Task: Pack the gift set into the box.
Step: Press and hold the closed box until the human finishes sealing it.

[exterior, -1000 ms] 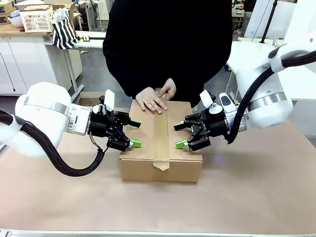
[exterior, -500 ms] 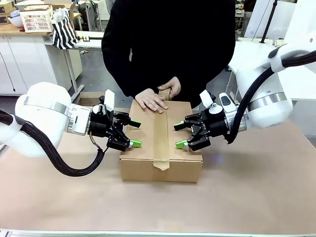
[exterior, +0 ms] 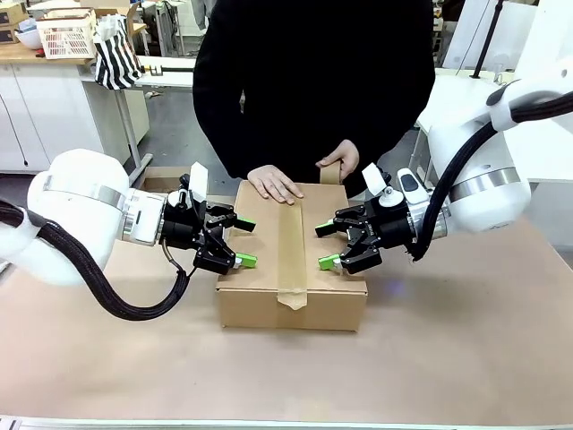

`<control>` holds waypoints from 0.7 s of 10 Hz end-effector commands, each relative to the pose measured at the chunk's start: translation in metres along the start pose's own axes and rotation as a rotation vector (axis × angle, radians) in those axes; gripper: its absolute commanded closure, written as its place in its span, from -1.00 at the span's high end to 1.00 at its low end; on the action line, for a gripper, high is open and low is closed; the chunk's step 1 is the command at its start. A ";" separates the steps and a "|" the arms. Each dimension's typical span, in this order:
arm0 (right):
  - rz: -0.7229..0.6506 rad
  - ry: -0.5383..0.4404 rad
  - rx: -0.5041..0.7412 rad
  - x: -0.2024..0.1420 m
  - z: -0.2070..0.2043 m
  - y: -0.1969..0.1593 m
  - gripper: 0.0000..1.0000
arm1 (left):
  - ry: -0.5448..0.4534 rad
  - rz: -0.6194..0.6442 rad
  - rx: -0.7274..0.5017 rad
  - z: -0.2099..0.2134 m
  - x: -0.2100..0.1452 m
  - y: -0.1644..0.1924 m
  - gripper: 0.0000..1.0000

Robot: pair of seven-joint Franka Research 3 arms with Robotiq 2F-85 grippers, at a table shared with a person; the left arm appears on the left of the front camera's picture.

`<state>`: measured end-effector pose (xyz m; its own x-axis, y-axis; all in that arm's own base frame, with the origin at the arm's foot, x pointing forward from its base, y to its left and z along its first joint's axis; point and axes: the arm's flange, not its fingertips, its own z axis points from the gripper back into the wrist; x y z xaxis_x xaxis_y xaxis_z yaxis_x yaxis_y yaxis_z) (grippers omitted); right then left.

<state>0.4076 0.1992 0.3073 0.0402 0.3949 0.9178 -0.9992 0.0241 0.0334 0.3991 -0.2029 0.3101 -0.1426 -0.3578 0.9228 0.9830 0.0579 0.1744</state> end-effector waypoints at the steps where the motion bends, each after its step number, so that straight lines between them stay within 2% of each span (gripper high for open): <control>1: -0.003 0.003 -0.006 -0.001 -0.001 0.001 1.00 | 0.009 -0.010 -0.006 0.001 -0.002 -0.002 1.00; 7: -0.003 0.003 -0.006 -0.001 -0.001 0.001 1.00 | 0.009 -0.010 -0.006 0.001 -0.002 -0.002 1.00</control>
<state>0.4076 0.1992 0.3073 0.0402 0.3949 0.9179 -0.9992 0.0242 0.0333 0.3992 -0.2031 0.3104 -0.1433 -0.3576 0.9228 0.9829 0.0576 0.1749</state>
